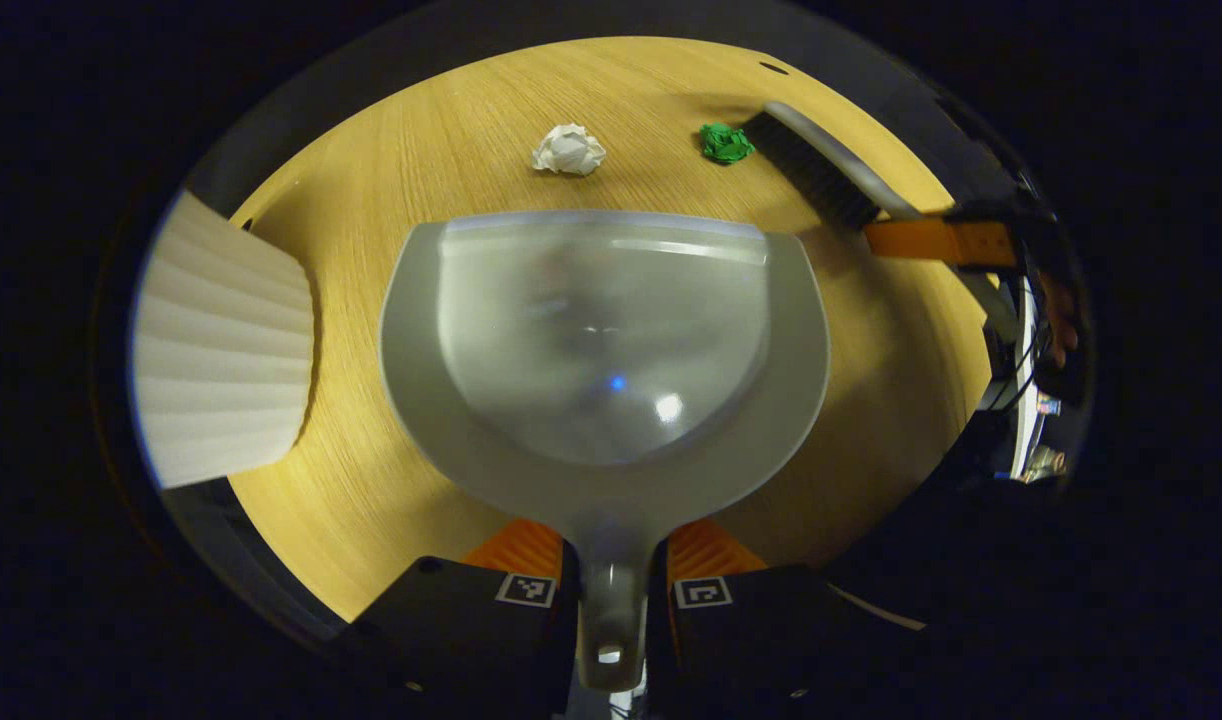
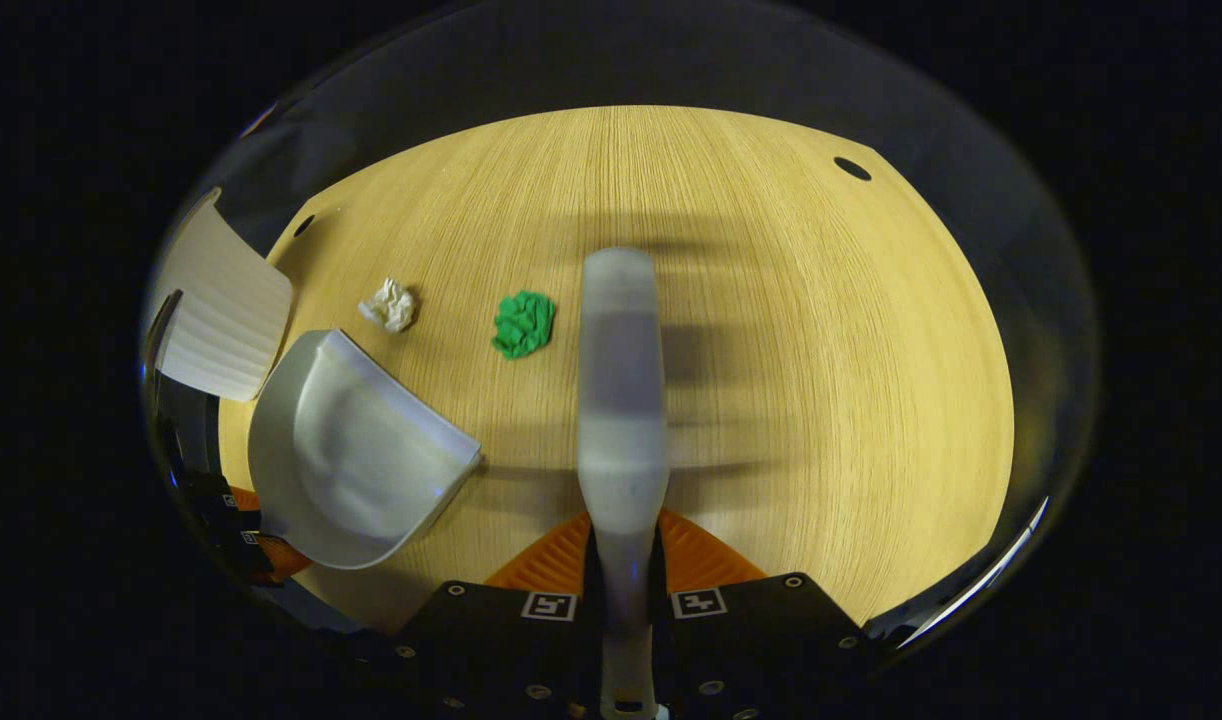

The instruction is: Pick up the small broom and dustpan from the desktop, sweep the trash into the dustpan with the broom, and then empty the trash into the garbage bin.

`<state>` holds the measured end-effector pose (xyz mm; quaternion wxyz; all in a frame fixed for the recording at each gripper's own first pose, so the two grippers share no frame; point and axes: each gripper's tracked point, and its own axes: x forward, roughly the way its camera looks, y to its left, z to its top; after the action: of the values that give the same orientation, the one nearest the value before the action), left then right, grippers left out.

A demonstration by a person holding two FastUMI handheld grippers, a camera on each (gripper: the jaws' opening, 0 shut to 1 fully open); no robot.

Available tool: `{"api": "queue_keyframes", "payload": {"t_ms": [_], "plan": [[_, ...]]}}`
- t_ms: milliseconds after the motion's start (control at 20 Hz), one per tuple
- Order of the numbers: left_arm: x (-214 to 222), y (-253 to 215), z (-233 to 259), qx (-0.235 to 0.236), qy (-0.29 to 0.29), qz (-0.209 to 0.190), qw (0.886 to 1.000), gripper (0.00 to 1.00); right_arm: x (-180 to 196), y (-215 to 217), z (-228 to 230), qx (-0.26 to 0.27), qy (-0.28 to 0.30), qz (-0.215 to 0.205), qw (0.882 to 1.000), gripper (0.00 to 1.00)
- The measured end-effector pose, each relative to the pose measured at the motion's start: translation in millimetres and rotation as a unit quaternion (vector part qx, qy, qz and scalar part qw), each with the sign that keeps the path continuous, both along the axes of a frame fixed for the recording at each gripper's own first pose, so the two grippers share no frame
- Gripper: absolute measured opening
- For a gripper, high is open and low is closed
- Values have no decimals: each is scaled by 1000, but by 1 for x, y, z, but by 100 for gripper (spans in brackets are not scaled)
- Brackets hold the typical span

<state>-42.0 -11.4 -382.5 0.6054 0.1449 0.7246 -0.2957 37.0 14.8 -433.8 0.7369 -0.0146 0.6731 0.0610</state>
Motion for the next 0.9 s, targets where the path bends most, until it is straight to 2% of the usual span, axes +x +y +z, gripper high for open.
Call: {"api": "queue_keyframes", "payload": {"t_ms": [300,400,450,550,650,800,900], "plan": [[26,17,9,-16,4,-84,996,28,49,5,-15,2,9,71,997,19],[31,20,11,-20,10,-99,995,32,58,11,-21,5,13,111,994,20],[32,21,11,-24,10,-109,994,29,60,19,-23,9,15,129,991,20],[35,20,14,-26,7,-125,992,29,58,40,-20,34,19,156,987,19],[35,21,13,-30,6,-132,991,29,46,70,-14,66,25,192,979,20],[35,21,9,-34,8,-132,991,29,29,107,-9,104,39,257,960,19],[35,19,10,-34,7,-126,991,29,30,127,1,135,47,271,952,19]]}}
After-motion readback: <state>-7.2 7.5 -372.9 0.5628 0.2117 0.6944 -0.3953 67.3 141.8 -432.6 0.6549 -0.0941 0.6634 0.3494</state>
